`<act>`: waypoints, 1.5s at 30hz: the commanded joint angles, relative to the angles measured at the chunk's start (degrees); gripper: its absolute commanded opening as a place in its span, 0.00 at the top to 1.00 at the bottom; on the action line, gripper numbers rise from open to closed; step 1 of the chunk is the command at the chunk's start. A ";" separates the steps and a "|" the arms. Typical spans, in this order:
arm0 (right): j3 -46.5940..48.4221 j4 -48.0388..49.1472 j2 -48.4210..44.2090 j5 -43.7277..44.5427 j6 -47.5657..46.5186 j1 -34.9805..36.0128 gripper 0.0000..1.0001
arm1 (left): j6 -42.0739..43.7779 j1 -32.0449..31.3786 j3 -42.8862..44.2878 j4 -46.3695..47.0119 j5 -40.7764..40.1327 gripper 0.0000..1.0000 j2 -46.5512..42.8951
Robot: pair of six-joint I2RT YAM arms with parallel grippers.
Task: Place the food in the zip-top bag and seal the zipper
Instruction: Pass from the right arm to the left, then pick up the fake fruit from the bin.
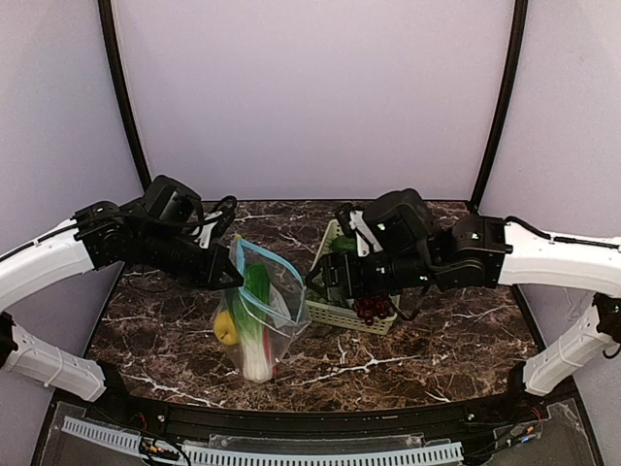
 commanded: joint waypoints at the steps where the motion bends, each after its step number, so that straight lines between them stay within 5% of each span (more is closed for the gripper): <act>1: -0.43 -6.60 -4.29 6.46 -3.67 -2.77 0.11 | 4.52 2.14 2.60 0.64 2.95 0.99 2.59; 14: -3.08 -18.61 -2.44 9.05 -1.47 -11.91 0.01 | 21.93 8.41 2.82 10.86 12.41 0.99 7.07; 23: -1.05 -14.73 6.06 5.61 -3.17 -13.25 0.01 | 27.04 12.14 -7.15 20.28 13.48 0.99 8.69; 45: -9.75 -0.12 9.09 3.82 -3.01 -15.69 0.04 | 25.75 14.24 -10.20 24.91 20.50 0.99 6.12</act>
